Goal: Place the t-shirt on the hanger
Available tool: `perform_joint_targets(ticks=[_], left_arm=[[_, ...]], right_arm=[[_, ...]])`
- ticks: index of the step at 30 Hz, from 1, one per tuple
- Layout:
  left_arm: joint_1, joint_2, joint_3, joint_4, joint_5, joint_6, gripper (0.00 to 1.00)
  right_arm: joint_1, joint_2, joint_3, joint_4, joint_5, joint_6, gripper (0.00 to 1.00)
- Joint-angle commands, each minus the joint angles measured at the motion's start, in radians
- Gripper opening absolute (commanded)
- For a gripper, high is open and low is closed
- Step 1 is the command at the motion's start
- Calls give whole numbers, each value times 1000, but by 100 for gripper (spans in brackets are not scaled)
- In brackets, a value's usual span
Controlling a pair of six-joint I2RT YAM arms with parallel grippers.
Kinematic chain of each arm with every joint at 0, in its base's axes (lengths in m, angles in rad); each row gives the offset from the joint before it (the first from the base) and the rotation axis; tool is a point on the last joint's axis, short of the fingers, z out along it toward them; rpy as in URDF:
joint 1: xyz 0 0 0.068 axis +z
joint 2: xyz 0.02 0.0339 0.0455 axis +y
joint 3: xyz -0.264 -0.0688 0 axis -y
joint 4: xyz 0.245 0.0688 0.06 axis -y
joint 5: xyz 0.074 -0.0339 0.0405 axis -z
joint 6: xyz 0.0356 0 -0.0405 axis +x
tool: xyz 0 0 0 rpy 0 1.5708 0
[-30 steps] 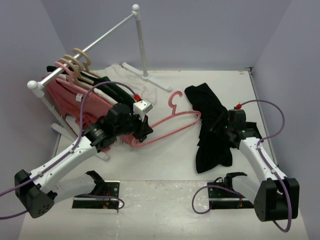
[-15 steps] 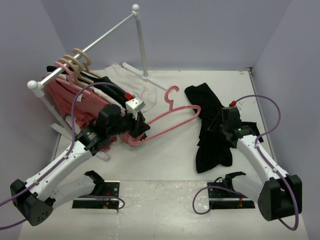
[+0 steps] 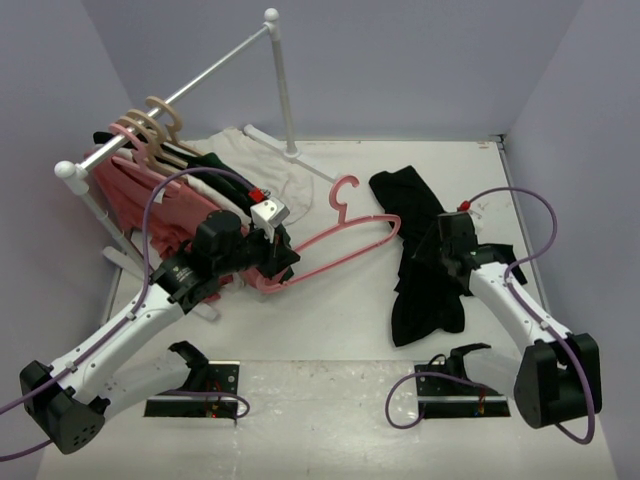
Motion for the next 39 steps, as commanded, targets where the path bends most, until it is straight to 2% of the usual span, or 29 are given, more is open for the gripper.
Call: perform_joint_targets(ticks=[1,3,7,11,15,21,25,28,32,34,36,39], left_arm=[[6,-12,-3,55,9,5,0],[6,-12,-4,53,3,5,0],[6,-9,-5,50,-15,9,0],[8,3,0,44,-30,11,0],[12,2,-1,41,-43,11,0],[25,-9,-1,36,-121,-1,0],[40,-14,-1,24,-182,-16,0],[65,-23,-2,25,-212,-25,0],[103,-25,-7,38,-167,-35,0],[114,-20,-9,48,-111,-34,0],[114,-15,-13,56,-65,-28,0],[114,-10,-16,66,-6,-24,0]], right_arm=[[0,86,73,66,-30,-61,70],[1,142,98,78,-49,-80,70],[39,128,122,96,-5,-96,58],[149,136,217,-7,96,-58,57],[240,144,258,-34,119,5,57],[283,233,288,101,-68,27,58],[290,316,317,122,-112,31,58],[327,377,370,136,-237,-15,58],[351,370,389,131,-269,-45,60],[344,327,385,92,-208,-75,63],[320,303,401,12,-137,-109,67],[251,268,382,-55,-171,-140,71]])
